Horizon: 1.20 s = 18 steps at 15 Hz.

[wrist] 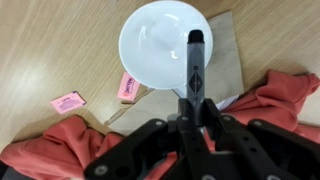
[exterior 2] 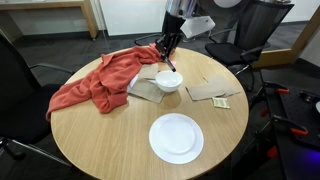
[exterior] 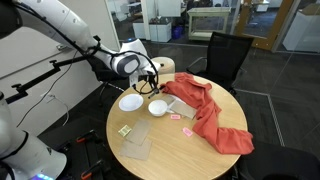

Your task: Pick up the marker from the bowl and put it on the table

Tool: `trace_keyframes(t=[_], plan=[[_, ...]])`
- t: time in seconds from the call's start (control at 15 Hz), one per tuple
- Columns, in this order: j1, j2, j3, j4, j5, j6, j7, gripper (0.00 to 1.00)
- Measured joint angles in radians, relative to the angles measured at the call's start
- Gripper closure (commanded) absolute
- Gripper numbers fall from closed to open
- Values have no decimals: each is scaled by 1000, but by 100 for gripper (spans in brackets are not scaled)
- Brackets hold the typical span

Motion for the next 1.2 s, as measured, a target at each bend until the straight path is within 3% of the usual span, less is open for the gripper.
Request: trace_keyframes(t=[0.53,0.8,1.2], plan=[[-53,-166,166,-122,111,-177,-196,95],[-59,-195,197,-157,128,-271,-214,95],[-60,-147,217,-191,107,-288,-213,95]])
